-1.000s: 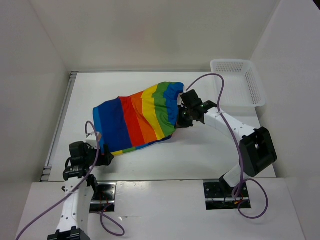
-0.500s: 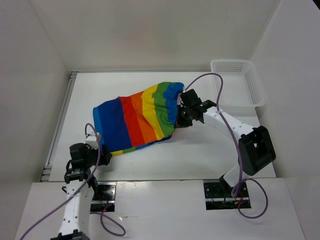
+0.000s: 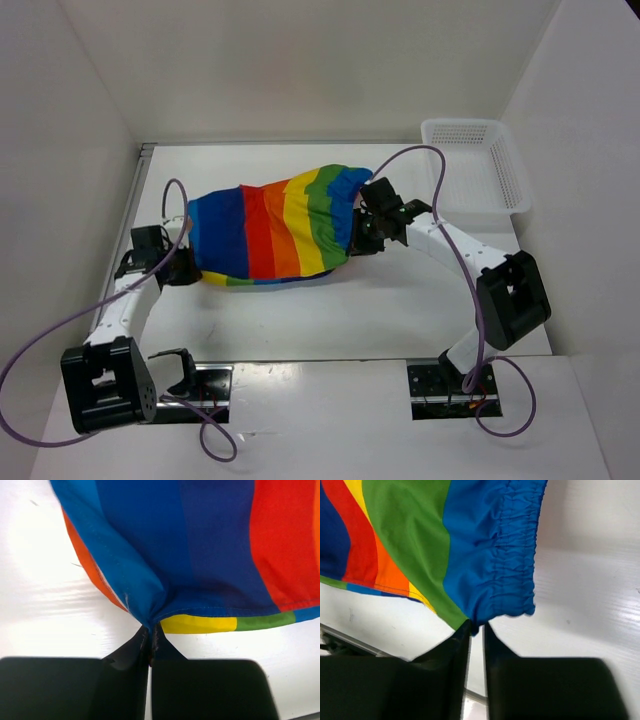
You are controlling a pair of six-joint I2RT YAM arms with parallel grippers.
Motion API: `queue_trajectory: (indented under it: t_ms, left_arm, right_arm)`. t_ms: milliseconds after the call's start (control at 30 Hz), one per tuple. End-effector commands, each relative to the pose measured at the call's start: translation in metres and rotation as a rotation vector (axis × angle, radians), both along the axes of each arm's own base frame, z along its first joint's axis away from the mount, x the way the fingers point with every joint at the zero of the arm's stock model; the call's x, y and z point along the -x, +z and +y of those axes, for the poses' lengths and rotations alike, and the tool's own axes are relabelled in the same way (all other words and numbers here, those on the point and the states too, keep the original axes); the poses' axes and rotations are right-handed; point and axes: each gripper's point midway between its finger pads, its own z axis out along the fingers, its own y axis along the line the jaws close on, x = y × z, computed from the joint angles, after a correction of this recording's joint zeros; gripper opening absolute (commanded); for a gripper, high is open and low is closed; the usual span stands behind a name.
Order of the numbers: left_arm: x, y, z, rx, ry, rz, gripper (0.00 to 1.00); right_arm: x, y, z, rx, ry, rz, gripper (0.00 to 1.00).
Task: Fold and stack the shorts
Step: Flatten the shorts out
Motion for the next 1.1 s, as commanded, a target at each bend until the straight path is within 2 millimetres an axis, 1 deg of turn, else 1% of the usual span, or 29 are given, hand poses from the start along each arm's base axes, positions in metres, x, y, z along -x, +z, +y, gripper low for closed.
queue_trajectory:
  t_ms: [0,33,67,100,133,167,200,267,300,333,367,433,467,500,533,600,667,733,767,833,867,900,933,967,1000,1033,1067]
  left_arm:
    - [-0.013,0.026,0.015,-0.050,0.038,-0.039,0.00]
    - [-0.022,0.039,0.017,-0.058,0.039,-0.073,0.00]
    - [-0.026,0.045,0.018,-0.062,0.039,-0.090,0.00]
    - [-0.030,0.049,0.018,-0.056,0.033,-0.096,0.00]
    - [-0.036,0.056,0.019,-0.060,0.034,-0.112,0.00]
    - [-0.038,0.056,0.015,-0.037,0.016,-0.109,0.00]
    - [-0.038,0.056,0.014,-0.030,0.011,-0.111,0.00]
    - [-0.042,0.058,0.013,-0.024,0.005,-0.114,0.00]
    - [-0.046,0.063,0.014,-0.028,0.005,-0.132,0.00]
    - [-0.046,0.063,0.014,-0.028,0.005,-0.132,0.00]
    - [-0.048,0.066,0.014,-0.030,0.005,-0.141,0.00]
    - [-0.048,0.069,0.014,-0.031,0.005,-0.142,0.00]
    - [-0.049,0.069,0.015,-0.028,0.005,-0.130,0.00]
    - [-0.049,0.069,0.015,-0.028,0.005,-0.130,0.00]
    - [-0.047,0.065,0.013,-0.016,-0.001,-0.114,0.00]
    - [-0.047,0.065,0.013,-0.016,-0.001,-0.114,0.00]
    - [-0.047,0.066,0.011,-0.007,-0.009,-0.116,0.00]
    - [-0.049,0.067,0.009,0.000,-0.014,-0.118,0.00]
    - [-0.049,0.067,0.009,0.000,-0.014,-0.118,0.00]
    - [-0.049,0.067,0.009,0.000,-0.014,-0.118,0.00]
    - [-0.051,0.071,0.008,0.005,-0.020,-0.129,0.00]
    - [-0.051,0.071,0.008,0.005,-0.020,-0.129,0.00]
    - [-0.051,0.071,0.008,0.005,-0.020,-0.129,0.00]
    - [-0.051,0.071,0.008,0.005,-0.020,-0.129,0.00]
    - [-0.053,0.075,0.009,0.002,-0.020,-0.138,0.00]
    - [-0.053,0.075,0.009,0.002,-0.020,-0.138,0.00]
    - [-0.053,0.075,0.009,0.002,-0.020,-0.138,0.00]
  right_arm:
    - [-0.009,0.009,-0.003,-0.013,-0.014,-0.040,0.30]
    - [-0.004,0.004,-0.004,-0.010,-0.009,-0.018,0.59]
    - [0.001,0.001,-0.012,-0.014,-0.020,-0.007,0.73]
    - [0.005,0.000,-0.012,-0.038,-0.014,0.006,0.81]
    - [0.002,0.000,-0.019,-0.060,-0.045,0.014,0.91]
    - [0.007,-0.004,-0.023,-0.075,-0.059,0.041,0.93]
    - [0.006,0.003,-0.020,-0.126,-0.056,0.036,0.93]
    - [0.007,0.000,-0.024,-0.191,-0.099,0.074,0.93]
    - [0.002,0.002,-0.021,-0.239,-0.105,0.065,0.93]
    - [0.006,0.003,-0.016,-0.297,-0.096,0.089,0.93]
    - [0.010,-0.005,-0.017,-0.322,-0.129,0.123,0.93]
    - [0.010,-0.014,-0.012,-0.378,-0.135,0.149,0.92]
    - [0.008,-0.011,-0.011,-0.419,-0.160,0.162,0.91]
    - [0.009,-0.018,-0.008,-0.440,-0.164,0.191,0.91]
    - [0.009,-0.017,-0.002,-0.485,-0.149,0.195,0.89]
    - [0.007,-0.020,0.000,-0.531,-0.188,0.224,0.87]
    - [0.006,-0.019,0.003,-0.577,-0.185,0.210,0.84]
    - [-0.001,-0.023,0.003,-0.592,-0.204,0.204,0.81]
    - [-0.001,-0.027,0.002,-0.588,-0.208,0.214,0.77]
    - [-0.008,-0.033,0.005,-0.582,-0.213,0.230,0.72]
    - [-0.009,-0.037,0.005,-0.578,-0.207,0.226,0.70]
    - [-0.018,-0.034,0.004,-0.579,-0.206,0.209,0.66]
    - [-0.021,-0.036,0.005,-0.578,-0.207,0.212,0.64]
    - [-0.024,-0.044,0.006,-0.570,-0.197,0.228,0.62]
    - [-0.032,-0.042,0.008,-0.574,-0.194,0.218,0.60]
    - [-0.032,-0.045,0.009,-0.573,-0.182,0.224,0.58]
    - [-0.028,-0.056,0.008,-0.557,-0.196,0.264,0.54]
